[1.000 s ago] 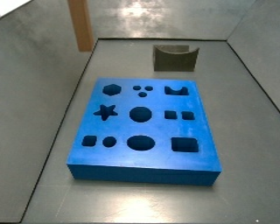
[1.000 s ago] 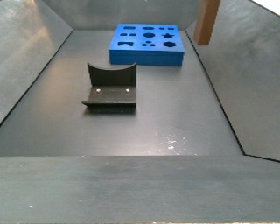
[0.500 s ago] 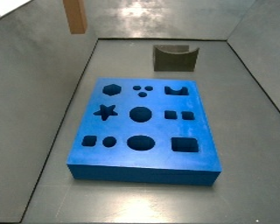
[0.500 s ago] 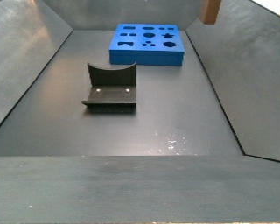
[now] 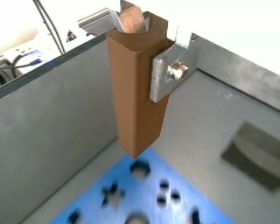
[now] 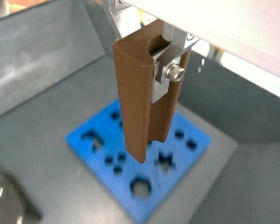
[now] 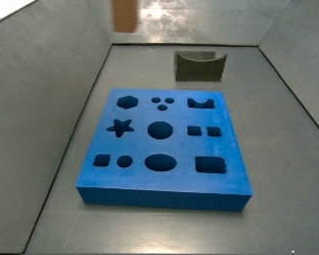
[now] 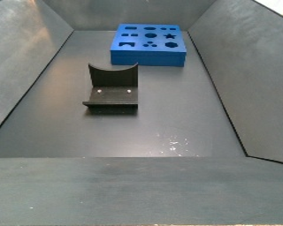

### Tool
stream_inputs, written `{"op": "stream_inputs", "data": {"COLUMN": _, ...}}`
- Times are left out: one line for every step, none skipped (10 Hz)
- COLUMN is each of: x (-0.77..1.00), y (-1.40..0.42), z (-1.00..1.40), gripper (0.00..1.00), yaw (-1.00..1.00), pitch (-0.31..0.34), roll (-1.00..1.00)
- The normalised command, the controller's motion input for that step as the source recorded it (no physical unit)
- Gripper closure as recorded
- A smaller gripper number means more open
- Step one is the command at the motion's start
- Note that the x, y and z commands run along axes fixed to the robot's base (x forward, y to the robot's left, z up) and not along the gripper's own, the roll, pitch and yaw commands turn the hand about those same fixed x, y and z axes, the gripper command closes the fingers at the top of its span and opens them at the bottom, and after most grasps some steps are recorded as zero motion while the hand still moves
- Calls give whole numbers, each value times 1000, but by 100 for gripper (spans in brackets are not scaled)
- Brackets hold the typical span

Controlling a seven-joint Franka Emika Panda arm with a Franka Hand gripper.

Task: Pick up the arch object. Move up. Move to above the board. Insert the arch object.
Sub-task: Move to above the board, then insert the arch object.

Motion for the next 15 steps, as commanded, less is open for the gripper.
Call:
{"op": "stream_inputs", "data": {"x": 648, "y": -599, "z": 273, "gripper": 100, "yaw": 11, "pitch": 138, "roll": 98}}
{"op": "stream_inputs", "data": {"x": 340, "y": -297, "z": 141, "gripper": 100, "yaw": 8, "pitch": 102, "roll": 91}}
{"op": "stream_inputs", "data": {"x": 188, "y": -159, "z": 85, "gripper": 100, "yaw": 13, "pitch": 68, "roll": 73}}
{"op": "stream_inputs", "data": {"x": 29, "y": 0, "z": -11, "gripper": 100, "yaw": 0, "pitch": -3, "roll": 0}}
{"op": "stream_inputs", "data": {"x": 277, "y": 0, "z": -20, "gripper": 100, "yaw": -57, "pitch": 0, "roll": 0}}
{"op": "stream_inputs", "data": {"x": 549, "y": 0, "z": -106, "gripper": 100, "yaw": -103, "pitch": 0, "roll": 0}}
{"op": "stream_inputs", "data": {"x": 703, "y": 0, "z": -231, "gripper": 100, "yaw": -97, "pitch": 0, "roll": 14}}
{"op": "stream_inputs", "data": {"x": 817, "y": 0, "z": -260, "gripper": 100, "yaw": -71, "pitch": 47, "roll": 53}}
{"op": "stream_inputs", "data": {"x": 851, "y": 29, "z": -251, "gripper": 100, "yaw": -69, "pitch": 87, "roll": 81}}
{"op": "stream_inputs", "data": {"x": 951, "y": 83, "z": -251, "gripper": 100, "yaw": -43, "pitch": 141, "roll": 91}}
{"op": "stream_inputs", "data": {"x": 877, "y": 57, "z": -194, "gripper": 100, "yaw": -149, "pitch": 126, "roll": 79}}
{"op": "stream_inputs", "data": {"x": 717, "y": 37, "z": -74, "gripper": 100, "yaw": -326, "pitch": 80, "roll": 23}}
{"op": "stream_inputs", "data": {"x": 663, "y": 29, "z": -17, "gripper": 100, "yaw": -394, "pitch": 59, "roll": 0}}
{"op": "stream_inputs", "data": {"x": 591, "y": 46, "z": -11, "gripper": 100, "yaw": -469, "pitch": 43, "roll": 0}}
{"op": "stream_inputs", "data": {"x": 551, "y": 83, "z": -94, "gripper": 100, "yaw": -506, "pitch": 41, "roll": 21}}
